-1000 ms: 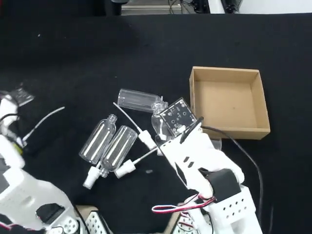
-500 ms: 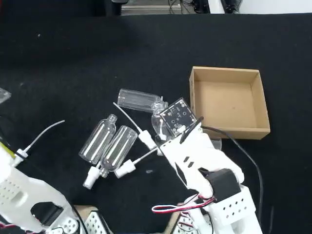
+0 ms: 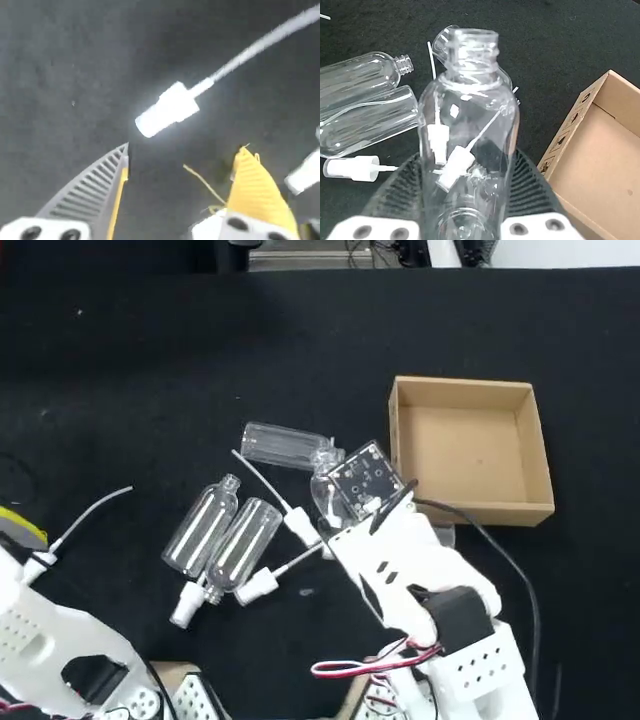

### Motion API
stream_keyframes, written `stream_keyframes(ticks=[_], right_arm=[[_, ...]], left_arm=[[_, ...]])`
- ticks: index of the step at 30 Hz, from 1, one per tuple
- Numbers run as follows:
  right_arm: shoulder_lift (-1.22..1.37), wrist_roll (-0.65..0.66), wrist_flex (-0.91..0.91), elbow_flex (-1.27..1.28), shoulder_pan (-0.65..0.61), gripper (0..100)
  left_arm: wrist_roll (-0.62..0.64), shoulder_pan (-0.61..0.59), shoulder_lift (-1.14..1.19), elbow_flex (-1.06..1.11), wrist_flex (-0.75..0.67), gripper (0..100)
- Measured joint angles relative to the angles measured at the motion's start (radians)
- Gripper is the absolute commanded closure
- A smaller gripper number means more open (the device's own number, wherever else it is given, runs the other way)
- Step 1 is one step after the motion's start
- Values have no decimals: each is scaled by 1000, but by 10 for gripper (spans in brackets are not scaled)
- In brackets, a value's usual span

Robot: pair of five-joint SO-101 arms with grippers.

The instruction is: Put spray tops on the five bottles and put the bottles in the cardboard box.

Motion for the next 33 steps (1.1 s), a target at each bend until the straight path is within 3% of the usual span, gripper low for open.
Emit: stream_keyframes(ticks=[4, 11, 16, 23, 33], right_arm=[[0, 0, 0, 0, 0, 987], [0, 0, 0, 0, 0, 987], [0, 0, 0, 0, 0, 987], [0, 0, 0, 18, 0, 987], [0, 0, -3, 18, 0, 987]], left_arm=[[152, -55, -9, 103, -95, 694], [284, -71, -196, 493, -265, 694], [508, -61, -359, 647, -327, 694], [887, 12, -371, 718, -434, 694], [1181, 18, -236, 664, -494, 691]])
